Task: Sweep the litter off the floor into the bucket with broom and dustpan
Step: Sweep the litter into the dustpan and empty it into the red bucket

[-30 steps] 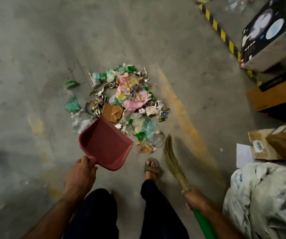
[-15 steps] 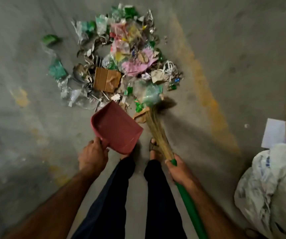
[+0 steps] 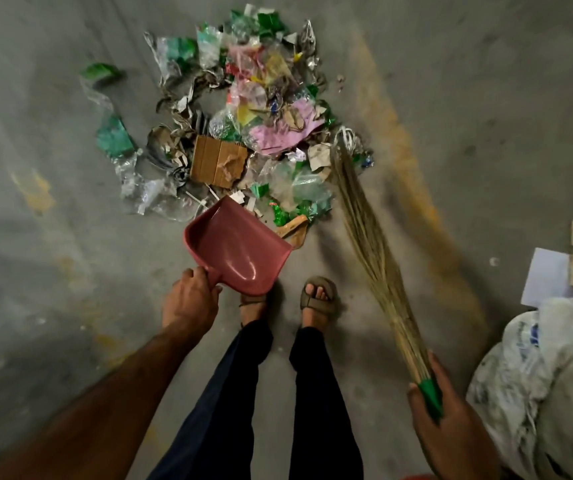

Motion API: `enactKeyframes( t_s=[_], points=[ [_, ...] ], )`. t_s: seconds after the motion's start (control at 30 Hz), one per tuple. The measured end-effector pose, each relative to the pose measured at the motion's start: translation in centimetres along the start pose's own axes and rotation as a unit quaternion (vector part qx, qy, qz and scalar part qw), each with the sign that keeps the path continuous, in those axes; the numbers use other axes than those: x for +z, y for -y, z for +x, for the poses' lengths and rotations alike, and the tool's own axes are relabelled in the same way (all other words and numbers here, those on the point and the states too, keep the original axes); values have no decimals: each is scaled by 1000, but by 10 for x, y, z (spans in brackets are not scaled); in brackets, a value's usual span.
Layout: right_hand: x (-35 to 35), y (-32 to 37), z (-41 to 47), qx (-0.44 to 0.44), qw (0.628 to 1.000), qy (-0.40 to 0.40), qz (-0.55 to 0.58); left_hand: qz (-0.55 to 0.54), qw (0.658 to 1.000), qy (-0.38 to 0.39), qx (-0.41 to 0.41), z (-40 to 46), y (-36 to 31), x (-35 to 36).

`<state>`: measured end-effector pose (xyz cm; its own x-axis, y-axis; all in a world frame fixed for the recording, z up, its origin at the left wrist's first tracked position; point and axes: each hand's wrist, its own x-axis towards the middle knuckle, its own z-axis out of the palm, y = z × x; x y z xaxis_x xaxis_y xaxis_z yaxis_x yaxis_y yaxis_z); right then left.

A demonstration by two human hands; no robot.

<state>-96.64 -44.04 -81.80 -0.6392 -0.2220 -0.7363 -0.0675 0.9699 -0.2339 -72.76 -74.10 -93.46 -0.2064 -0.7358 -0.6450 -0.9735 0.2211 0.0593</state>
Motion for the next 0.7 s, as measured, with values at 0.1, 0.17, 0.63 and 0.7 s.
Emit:
enactKeyframes(
  t_s=[0.1, 0.17, 0.63, 0.7],
  points=[
    [6, 4, 17, -35, 999, -29, -24, 46, 999, 5, 12, 21, 5, 9],
    [15, 16, 46, -57, 996, -39, -52, 75, 997, 15, 18, 42, 7, 16],
    [74, 60, 329, -89, 975, 1, -205, 86, 991, -8, 103, 244, -27, 107],
    [77, 53, 328, -117, 967, 36, -224, 84, 989, -14, 119, 254, -38, 112]
  ],
)
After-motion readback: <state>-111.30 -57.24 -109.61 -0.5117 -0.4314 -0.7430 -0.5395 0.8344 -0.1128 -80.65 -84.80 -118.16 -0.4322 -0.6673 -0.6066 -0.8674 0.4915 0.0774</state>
